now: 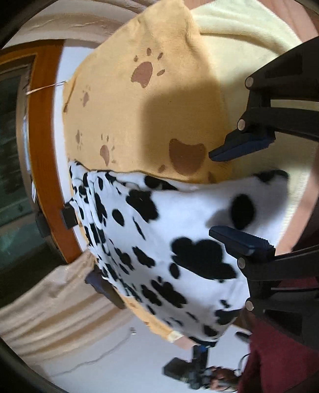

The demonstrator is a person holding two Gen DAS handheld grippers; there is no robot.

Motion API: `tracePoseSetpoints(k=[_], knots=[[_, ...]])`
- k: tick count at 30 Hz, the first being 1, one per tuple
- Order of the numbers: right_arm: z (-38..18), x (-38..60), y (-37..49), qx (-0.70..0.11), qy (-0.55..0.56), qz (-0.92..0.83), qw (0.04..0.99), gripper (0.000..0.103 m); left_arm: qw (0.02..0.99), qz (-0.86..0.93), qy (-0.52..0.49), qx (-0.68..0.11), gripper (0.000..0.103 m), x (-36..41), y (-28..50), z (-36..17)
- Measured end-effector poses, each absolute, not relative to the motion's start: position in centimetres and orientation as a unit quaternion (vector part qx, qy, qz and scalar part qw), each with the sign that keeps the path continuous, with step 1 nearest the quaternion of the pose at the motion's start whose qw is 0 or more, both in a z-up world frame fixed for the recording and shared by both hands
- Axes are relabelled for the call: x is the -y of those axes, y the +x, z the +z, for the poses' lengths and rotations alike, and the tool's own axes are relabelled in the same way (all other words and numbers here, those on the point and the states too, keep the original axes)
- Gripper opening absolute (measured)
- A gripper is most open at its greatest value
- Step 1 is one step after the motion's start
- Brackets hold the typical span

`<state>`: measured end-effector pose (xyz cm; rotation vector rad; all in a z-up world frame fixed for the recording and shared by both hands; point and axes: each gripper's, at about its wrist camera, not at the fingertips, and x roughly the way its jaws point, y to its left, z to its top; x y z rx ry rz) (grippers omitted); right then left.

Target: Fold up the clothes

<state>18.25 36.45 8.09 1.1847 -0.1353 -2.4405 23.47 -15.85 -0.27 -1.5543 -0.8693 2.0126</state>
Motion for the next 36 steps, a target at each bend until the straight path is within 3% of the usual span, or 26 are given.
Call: tracePoseSetpoints(k=[5,7,9,10,12,13,14,23,31,36], knots=[[7.8,-35.1,19.5,0.018,0.428,-0.876,0.223,0.050,0.232,0.730,-0.561,0.315,0.064,15.5,23.7,-0.2],[7.8,-34.8,19.5,0.016,0.429,-0.875,0.223,0.032,0.237,0.731,-0.561,0.308,0.064,15.1,23.6,-0.2],[7.7,-34.9,19.4,0.020,0.431,-0.875,0.221,0.027,0.239,0.734,-0.561,0.299,0.063,14.7,23.6,-0.1],[7.7,-35.0,19.4,0.022,0.432,-0.875,0.219,0.023,0.237,0.736,-0.561,0.294,0.059,14.6,23.6,0.0],[7.8,-35.3,19.3,0.036,0.432,-0.875,0.216,0.020,0.225,0.740,-0.562,0.293,0.036,14.9,23.7,-0.1],[7.9,-35.5,19.4,0.049,0.428,-0.875,0.219,0.016,0.218,0.742,-0.563,0.294,0.018,15.1,23.7,-0.2],[8.0,-35.8,19.4,0.063,0.425,-0.875,0.223,0.015,0.212,0.742,-0.560,0.301,0.013,15.4,23.8,-0.2],[11.8,-36.8,18.7,0.178,0.361,-0.865,0.300,0.014,0.232,0.764,-0.507,0.325,0.012,16.5,24.3,3.0],[13.0,-36.5,17.9,0.175,0.350,-0.872,0.295,0.014,0.236,0.760,-0.499,0.343,0.012,17.3,24.3,3.3],[14.4,-36.4,17.3,0.176,0.335,-0.874,0.306,0.014,0.257,0.772,-0.444,0.374,0.011,18.4,23.8,5.6]])
